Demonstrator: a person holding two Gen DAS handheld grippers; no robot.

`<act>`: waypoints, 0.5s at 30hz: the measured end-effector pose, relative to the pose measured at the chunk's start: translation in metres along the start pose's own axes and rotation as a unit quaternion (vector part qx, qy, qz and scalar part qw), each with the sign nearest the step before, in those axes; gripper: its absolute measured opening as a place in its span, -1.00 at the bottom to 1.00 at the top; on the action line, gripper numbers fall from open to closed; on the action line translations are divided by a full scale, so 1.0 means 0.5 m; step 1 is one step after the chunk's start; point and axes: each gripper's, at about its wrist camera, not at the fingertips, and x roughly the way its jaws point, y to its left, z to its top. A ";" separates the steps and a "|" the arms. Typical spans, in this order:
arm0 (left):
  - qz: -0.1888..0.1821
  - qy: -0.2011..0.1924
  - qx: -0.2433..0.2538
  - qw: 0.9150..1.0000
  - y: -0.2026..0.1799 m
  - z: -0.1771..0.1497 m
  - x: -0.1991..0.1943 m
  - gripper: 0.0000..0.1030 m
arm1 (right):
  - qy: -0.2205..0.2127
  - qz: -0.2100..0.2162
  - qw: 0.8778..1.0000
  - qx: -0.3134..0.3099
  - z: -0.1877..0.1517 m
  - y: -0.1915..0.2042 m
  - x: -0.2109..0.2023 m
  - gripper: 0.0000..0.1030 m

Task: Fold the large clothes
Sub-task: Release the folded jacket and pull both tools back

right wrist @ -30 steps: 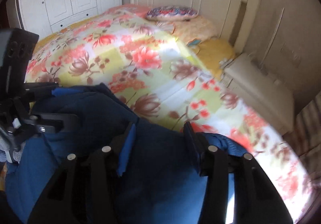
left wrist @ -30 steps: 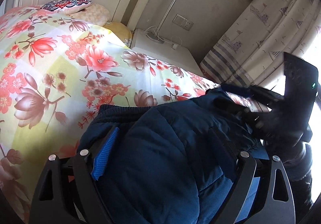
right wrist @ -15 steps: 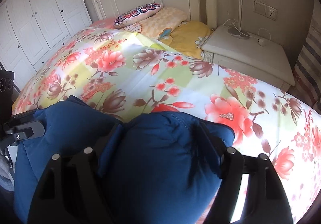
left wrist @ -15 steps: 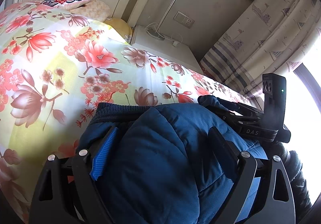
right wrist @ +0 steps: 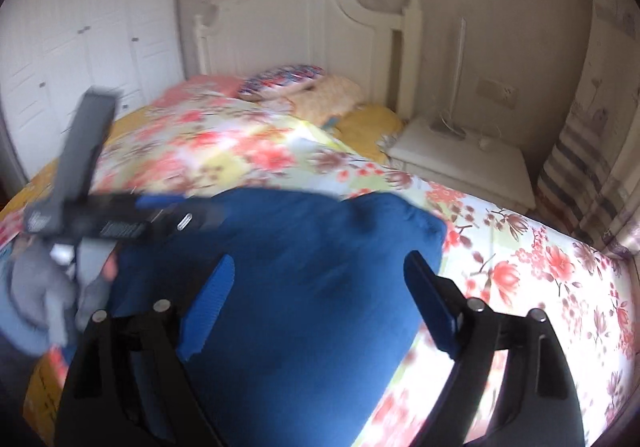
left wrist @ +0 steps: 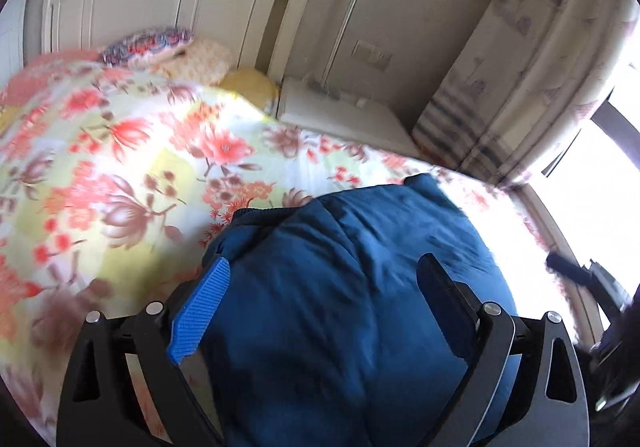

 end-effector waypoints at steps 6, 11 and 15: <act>0.045 0.008 0.042 0.998 -0.036 -0.135 -0.076 0.88 | 0.008 -0.014 1.000 -0.004 -0.143 0.080 -0.100 0.85; 0.036 0.012 -0.051 0.998 0.033 -0.201 -0.095 0.91 | 0.033 0.001 0.998 0.059 -0.190 0.068 -0.064 0.92; 0.094 -0.108 0.007 0.990 -0.029 -0.257 -0.268 0.91 | -0.015 -0.034 0.998 0.046 -0.194 0.105 -0.175 0.92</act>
